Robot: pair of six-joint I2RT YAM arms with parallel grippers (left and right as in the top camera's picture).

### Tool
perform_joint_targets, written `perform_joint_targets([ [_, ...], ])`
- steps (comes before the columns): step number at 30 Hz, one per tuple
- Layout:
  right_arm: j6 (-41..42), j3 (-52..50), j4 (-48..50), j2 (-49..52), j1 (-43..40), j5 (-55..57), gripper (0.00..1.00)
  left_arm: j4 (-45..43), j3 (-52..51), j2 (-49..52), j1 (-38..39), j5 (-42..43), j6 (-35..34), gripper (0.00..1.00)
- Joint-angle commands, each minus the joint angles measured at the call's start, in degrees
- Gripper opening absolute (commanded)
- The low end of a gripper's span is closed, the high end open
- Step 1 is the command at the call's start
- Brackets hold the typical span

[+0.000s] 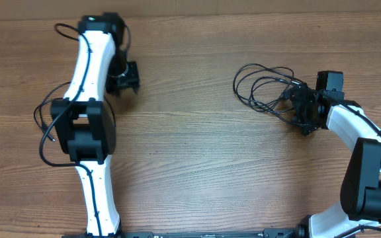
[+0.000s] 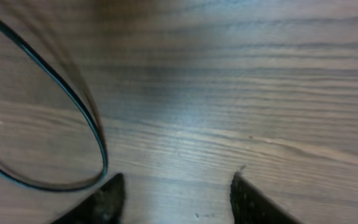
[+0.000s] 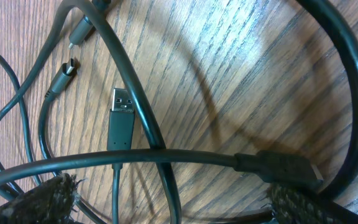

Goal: Untangle cables
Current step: 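Release the cable and raise the left gripper away to the upper left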

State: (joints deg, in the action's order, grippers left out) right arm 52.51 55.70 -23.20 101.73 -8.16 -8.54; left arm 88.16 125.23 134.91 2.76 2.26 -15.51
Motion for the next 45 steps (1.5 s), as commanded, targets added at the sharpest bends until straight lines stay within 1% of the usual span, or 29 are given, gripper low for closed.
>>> perform_joint_targets([
  [1,-0.2,-4.2,-1.1,5.1,-0.4,3.8,1.00,-1.4,-4.2,-0.4,1.4,-8.1,-1.9,0.61],
  [5,-0.2,-4.2,-1.1,5.1,-0.4,3.8,1.00,-4.4,-9.7,-0.4,1.7,-10.5,-3.4,0.60],
  [8,-0.2,-4.2,-1.1,5.1,-0.4,3.8,1.00,-8.3,-14.4,-0.4,1.5,-10.9,-3.4,0.55],
  [10,-0.2,-4.2,-1.1,5.1,-0.4,3.8,1.00,-11.1,-17.3,-0.4,1.2,-11.8,-3.4,0.45],
  [12,-0.2,-4.2,-1.1,5.1,-0.4,3.8,1.00,-13.8,-19.6,-0.4,0.9,-13.1,-3.4,0.29],
  [13,-0.2,-4.2,-1.1,5.1,-0.4,3.8,1.00,-14.9,-20.6,-0.4,0.8,-13.8,-3.4,0.26],
  [14,-0.2,-4.2,-1.1,5.1,-0.4,3.8,1.00,-15.8,-21.4,-0.4,0.6,-14.7,-3.4,0.25],
  [17,-0.2,-4.2,-1.1,5.1,-0.4,3.8,1.00,-16.7,-22.0,-0.4,-0.3,-17.5,-3.5,0.22],
  [21,-0.2,-4.2,-1.1,5.1,-0.4,3.8,1.00,-17.3,-22.0,-0.4,-2.6,-22.1,-7.3,0.22],
  [23,-0.2,-4.2,-1.1,5.1,-0.4,3.8,1.00,-17.5,-22.0,-0.4,-4.2,-22.3,-7.9,0.22],
  [25,-0.2,-4.2,-1.1,5.1,-0.4,3.8,1.00,-17.4,-22.0,-0.4,-6.1,-22.1,-8.9,0.20],
  [27,-0.2,-4.2,-1.1,5.1,-0.4,3.8,1.00,-17.1,-22.0,-0.4,-7.9,-20.4,-9.0,0.18],
  [31,-0.2,-4.2,-1.1,5.1,-0.4,3.8,1.00,-16.9,-22.0,-0.4,-11.3,-15.6,-8.9,0.18],
  [36,-0.2,-4.2,-1.1,5.1,-0.4,3.8,1.00,-16.9,-22.0,-0.4,-14.7,-13.4,-8.9,0.25],
  [39,-0.2,-4.2,-1.1,5.1,-0.4,3.8,1.00,-14.7,-21.1,-0.5,-16.4,-11.7,-8.7,0.06],
  [45,-0.2,-4.2,-1.1,5.1,-0.4,3.8,1.00,-8.0,-12.2,-3.0,-16.0,-11.1,-9.0,0.13],
])
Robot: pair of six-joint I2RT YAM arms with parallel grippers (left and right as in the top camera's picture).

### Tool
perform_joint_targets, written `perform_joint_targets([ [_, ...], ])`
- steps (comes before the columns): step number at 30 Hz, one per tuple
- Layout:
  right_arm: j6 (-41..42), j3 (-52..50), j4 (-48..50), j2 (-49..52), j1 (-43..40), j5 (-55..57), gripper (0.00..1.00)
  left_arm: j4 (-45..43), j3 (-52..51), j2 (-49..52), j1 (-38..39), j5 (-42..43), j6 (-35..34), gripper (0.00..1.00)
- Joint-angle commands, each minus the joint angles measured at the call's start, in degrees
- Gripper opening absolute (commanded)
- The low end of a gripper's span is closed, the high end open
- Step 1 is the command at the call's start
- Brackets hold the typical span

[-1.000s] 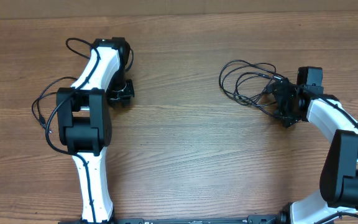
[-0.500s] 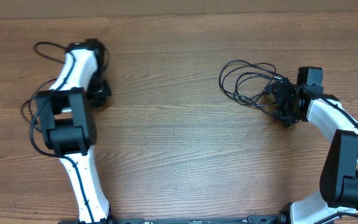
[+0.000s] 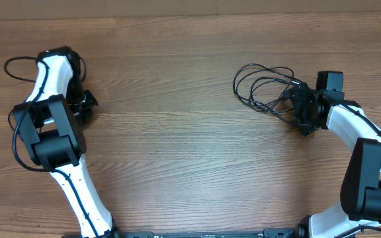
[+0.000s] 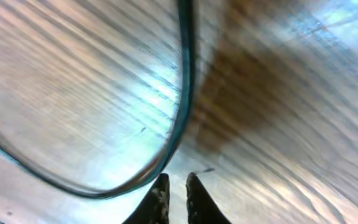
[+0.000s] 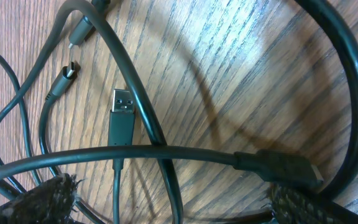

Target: Untangle cables

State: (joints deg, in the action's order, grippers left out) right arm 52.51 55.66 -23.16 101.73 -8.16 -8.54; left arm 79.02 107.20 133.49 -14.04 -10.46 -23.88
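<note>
The tangle of thin black cables (image 3: 263, 86) lies at the right of the table. My right gripper (image 3: 303, 111) sits at its right edge. Seen from the right wrist, the right gripper (image 5: 176, 202) is open, its fingers wide apart astride a thick black cable (image 5: 135, 152) that ends in a black connector (image 5: 281, 169). A USB-A plug (image 5: 122, 115) and a smaller plug (image 5: 64, 78) lie just beyond. My left gripper (image 3: 84, 102) is far off at the left edge. The left gripper (image 4: 177, 199) is shut on nothing, with a blurred dark cable loop (image 4: 182, 93) in front of it.
The wooden table (image 3: 177, 132) carries nothing else between the two arms. The black loops (image 3: 18, 63) around the left arm look like its own wiring. The table's far edge (image 3: 190, 14) runs along the top.
The left arm has moved from the upper left-middle of the table to the far left edge, and its fingers have gone from open to shut. The right gripper and the tangle have not moved.
</note>
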Motion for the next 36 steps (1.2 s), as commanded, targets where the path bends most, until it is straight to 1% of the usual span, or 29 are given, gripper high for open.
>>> perform_joint_targets([
  [1,-0.2,-4.2,-1.1,5.1,-0.4,3.8,1.00,2.2,7.7,-2.5,1.3,1.6,-0.7,0.14],
  [4,-0.2,-4.2,-1.1,5.1,-0.4,3.8,1.00,3.8,12.4,-5.9,2.8,3.3,-0.6,0.17],
  [7,-0.2,-4.2,-1.1,5.1,-0.4,3.8,1.00,3.6,15.1,-9.9,4.8,8.3,-0.6,0.21],
  [9,-0.2,-4.2,-1.1,5.1,-0.4,3.8,1.00,2.5,15.3,-12.1,6.1,12.6,-0.6,0.22],
  [10,-0.2,-4.2,-1.1,5.1,-0.4,3.8,1.00,1.9,15.3,-12.9,6.9,14.4,-0.6,0.25],
  [11,-0.2,-4.2,-1.1,5.1,-0.4,3.8,1.00,1.7,15.3,-13.3,7.6,15.5,-0.6,0.48],
  [12,-0.2,-4.2,-1.1,5.1,-0.4,3.8,1.00,1.5,15.3,-13.5,8.5,16.4,-0.6,0.75],
  [13,-0.2,-4.2,-1.1,5.1,-0.4,3.8,1.00,1.5,15.3,-13.5,9.3,16.5,-0.6,0.88],
  [15,-0.2,-4.2,-1.1,5.1,-0.4,3.8,1.00,1.6,15.3,-13.2,10.9,16.4,-0.6,1.00],
  [24,-0.2,-4.2,-1.1,5.1,-0.4,3.8,1.00,1.5,15.1,-12.9,15.0,16.3,-0.6,1.00],
  [36,-0.2,-4.2,-1.1,5.1,-0.4,3.8,1.00,1.5,15.1,-12.9,15.1,16.3,-0.6,1.00],
])
